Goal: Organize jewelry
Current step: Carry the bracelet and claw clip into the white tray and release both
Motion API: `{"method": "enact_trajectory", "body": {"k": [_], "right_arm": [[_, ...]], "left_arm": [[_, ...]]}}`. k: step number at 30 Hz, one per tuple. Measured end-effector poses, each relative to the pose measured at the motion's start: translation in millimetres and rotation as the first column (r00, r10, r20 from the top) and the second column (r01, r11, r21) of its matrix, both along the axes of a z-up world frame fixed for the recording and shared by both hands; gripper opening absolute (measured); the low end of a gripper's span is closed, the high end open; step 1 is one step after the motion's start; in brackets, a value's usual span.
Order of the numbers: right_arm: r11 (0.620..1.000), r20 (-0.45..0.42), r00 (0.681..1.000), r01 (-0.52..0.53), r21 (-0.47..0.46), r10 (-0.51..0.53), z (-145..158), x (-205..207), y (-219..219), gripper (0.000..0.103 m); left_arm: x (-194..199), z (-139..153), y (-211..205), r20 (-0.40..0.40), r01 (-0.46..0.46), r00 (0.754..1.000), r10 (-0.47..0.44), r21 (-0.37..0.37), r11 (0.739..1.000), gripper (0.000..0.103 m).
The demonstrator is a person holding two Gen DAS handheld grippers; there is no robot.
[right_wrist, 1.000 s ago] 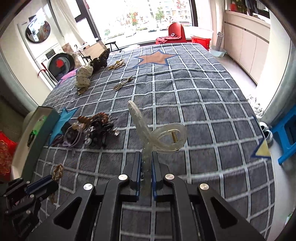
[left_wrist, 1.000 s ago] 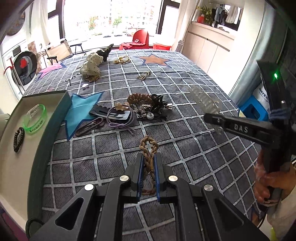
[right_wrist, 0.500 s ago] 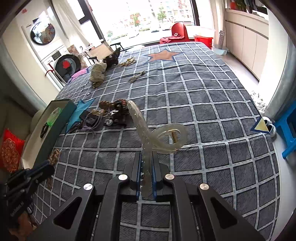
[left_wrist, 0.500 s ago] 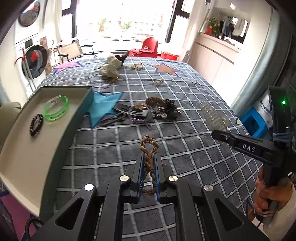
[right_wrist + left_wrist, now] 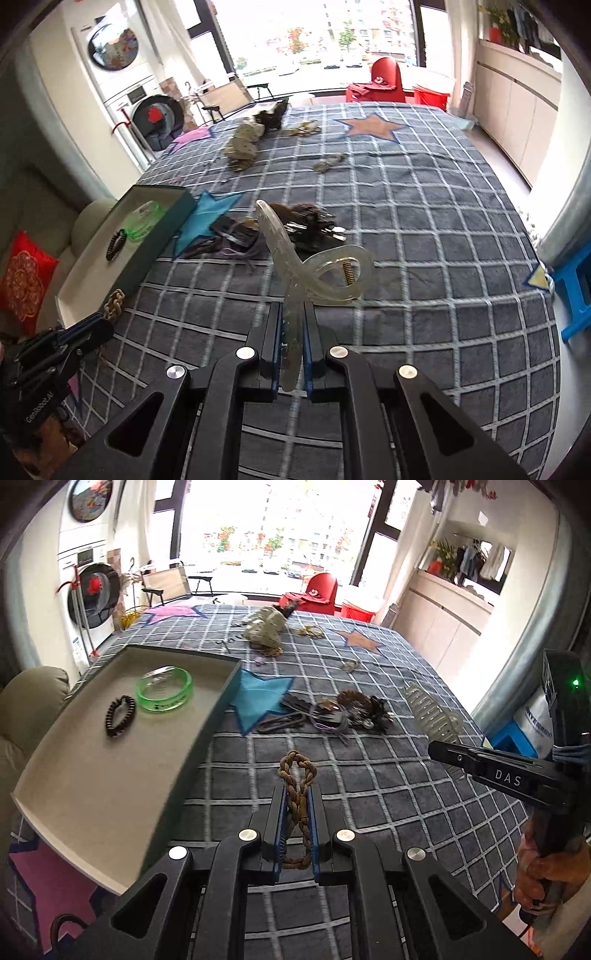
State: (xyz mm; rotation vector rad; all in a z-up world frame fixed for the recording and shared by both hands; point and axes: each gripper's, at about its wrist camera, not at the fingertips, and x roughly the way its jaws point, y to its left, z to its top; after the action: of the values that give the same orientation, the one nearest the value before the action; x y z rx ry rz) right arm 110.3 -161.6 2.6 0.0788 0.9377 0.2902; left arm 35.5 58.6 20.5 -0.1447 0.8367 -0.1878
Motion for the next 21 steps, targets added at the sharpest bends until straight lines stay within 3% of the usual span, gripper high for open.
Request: {"method": "enact_trajectory", "body": {"k": [21], "right_arm": [[0.970,0.042,0.969,-0.240,-0.042,0.242,30.4,26.6,129.9,0.010]], "left_arm": [[8.3,-1.2,101.1,0.036,-0.203,0.978,0.203,-0.019,0.979,0.013]]}}
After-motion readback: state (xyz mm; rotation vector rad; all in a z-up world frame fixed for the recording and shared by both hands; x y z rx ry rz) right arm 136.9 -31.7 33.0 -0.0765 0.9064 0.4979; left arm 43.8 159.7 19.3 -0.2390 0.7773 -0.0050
